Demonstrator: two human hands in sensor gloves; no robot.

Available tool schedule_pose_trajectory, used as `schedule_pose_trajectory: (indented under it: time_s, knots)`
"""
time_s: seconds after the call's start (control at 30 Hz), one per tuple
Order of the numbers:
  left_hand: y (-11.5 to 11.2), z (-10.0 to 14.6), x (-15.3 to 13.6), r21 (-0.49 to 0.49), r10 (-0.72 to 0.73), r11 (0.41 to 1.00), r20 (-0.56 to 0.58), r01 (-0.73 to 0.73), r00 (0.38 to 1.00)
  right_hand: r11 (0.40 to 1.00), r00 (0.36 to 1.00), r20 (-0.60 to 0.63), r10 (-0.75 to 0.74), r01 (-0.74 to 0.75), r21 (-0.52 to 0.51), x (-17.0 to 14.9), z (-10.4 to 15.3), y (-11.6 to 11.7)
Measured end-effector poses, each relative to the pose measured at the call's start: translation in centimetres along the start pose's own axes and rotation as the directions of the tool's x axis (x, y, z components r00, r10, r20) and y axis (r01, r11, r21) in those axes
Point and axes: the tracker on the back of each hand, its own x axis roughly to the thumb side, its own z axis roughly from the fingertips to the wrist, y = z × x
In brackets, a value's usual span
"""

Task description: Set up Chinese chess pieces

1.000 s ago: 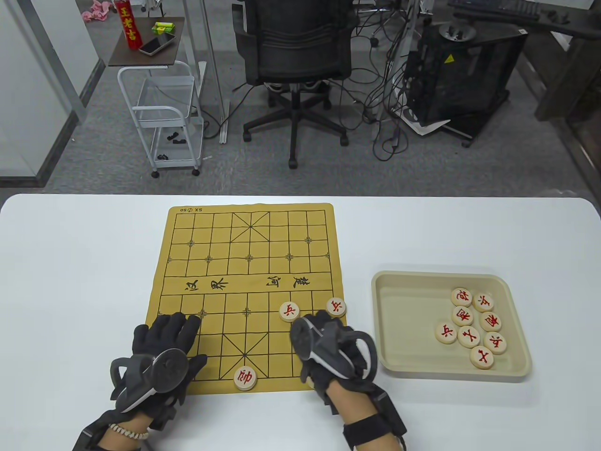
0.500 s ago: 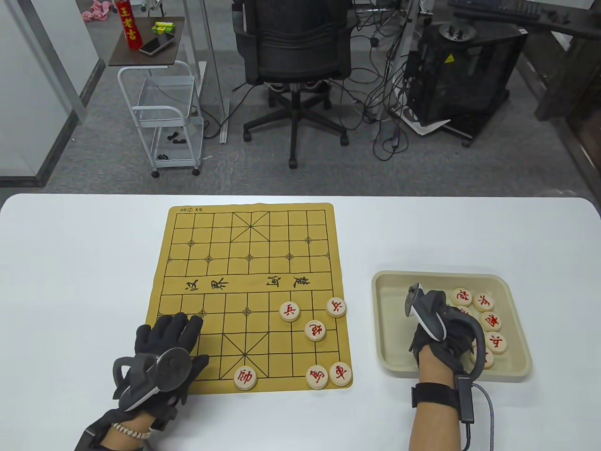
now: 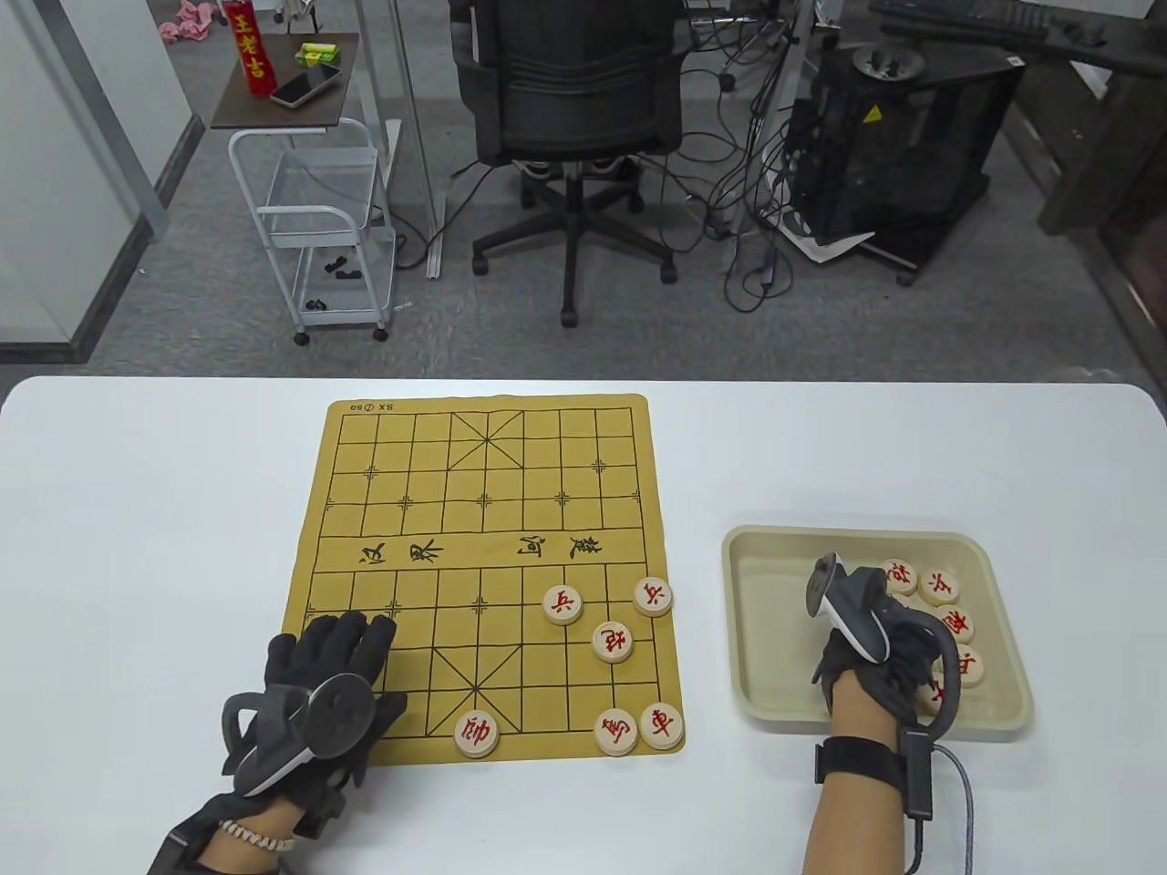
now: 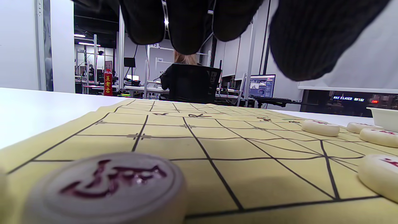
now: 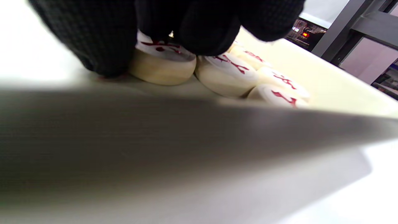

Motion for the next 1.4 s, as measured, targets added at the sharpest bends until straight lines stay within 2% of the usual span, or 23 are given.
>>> schedule_pose_trajectory:
  time_s: [0.2, 0.37, 0.47, 0.53, 0.63, 0.7, 0.83, 0.97, 1.07, 1.2, 1.33, 1.4]
  knots:
    - [0.0, 0.0, 0.0, 0.002, 0.003, 1.000, -0.002, -0.003, 1.000, 0.999, 1.000, 0.000, 0.021, -0.021, -0.025, 0.3, -0.5, 0.1]
    - [0.0, 0.0, -0.1, 0.002, 0.011, 1.000, -0.006, -0.011, 1.000, 0.996, 1.000, -0.010, 0.021, -0.022, -0.086, 0.3, -0.2, 0.2]
    - [0.0, -0.1, -0.2, 0.002, 0.017, 1.000, -0.007, -0.017, 1.000, 0.987, 0.999, 0.018, -0.033, 0.036, -0.157, 1.2, 0.9, -1.0]
    - [0.0, -0.1, -0.2, 0.003, 0.017, 1.000, -0.006, -0.017, 1.000, 0.979, 0.994, 0.084, -0.066, 0.081, -0.189, 2.5, 2.0, -2.3]
    - [0.0, -0.1, -0.2, 0.003, 0.014, 1.000, -0.002, -0.014, 1.000, 0.956, 0.979, 0.186, -0.082, 0.130, -0.263, 5.2, 4.1, -4.7]
    - [0.0, 0.0, -0.2, 0.007, 0.014, 1.000, 0.000, -0.014, 1.000, 0.935, 0.950, 0.299, -0.094, 0.187, -0.300, 8.1, 6.3, -6.6]
    - [0.0, 0.0, -0.3, 0.012, 0.020, 1.000, 0.003, -0.020, 1.000, 0.909, 0.872, 0.482, -0.092, 0.272, -0.318, 14.3, 10.4, -9.1]
    - [0.0, 0.0, -0.3, 0.014, 0.023, 1.000, 0.005, -0.023, 1.000, 0.903, 0.793, 0.604, -0.083, 0.316, -0.291, 20.5, 13.6, -10.0]
    - [-0.1, 0.1, -0.3, 0.014, 0.024, 1.000, 0.008, -0.024, 1.000, 0.910, 0.749, 0.655, -0.094, 0.332, -0.249, 24.8, 15.1, -9.6]
    - [0.0, 0.1, -0.4, 0.014, 0.029, 0.999, 0.009, -0.029, 1.000, 0.930, 0.740, 0.672, -0.038, 0.273, -0.247, 29.9, 16.1, -8.4]
    - [-0.1, 0.1, -0.5, 0.010, 0.033, 0.999, 0.007, -0.033, 0.999, 0.950, 0.744, 0.668, -0.010, 0.215, -0.226, 32.8, 15.8, -6.4]
    - [-0.1, 0.1, -0.5, 0.009, 0.036, 0.999, 0.006, -0.036, 0.999, 0.970, 0.750, 0.661, 0.032, 0.137, -0.202, 33.7, 15.3, -4.8]
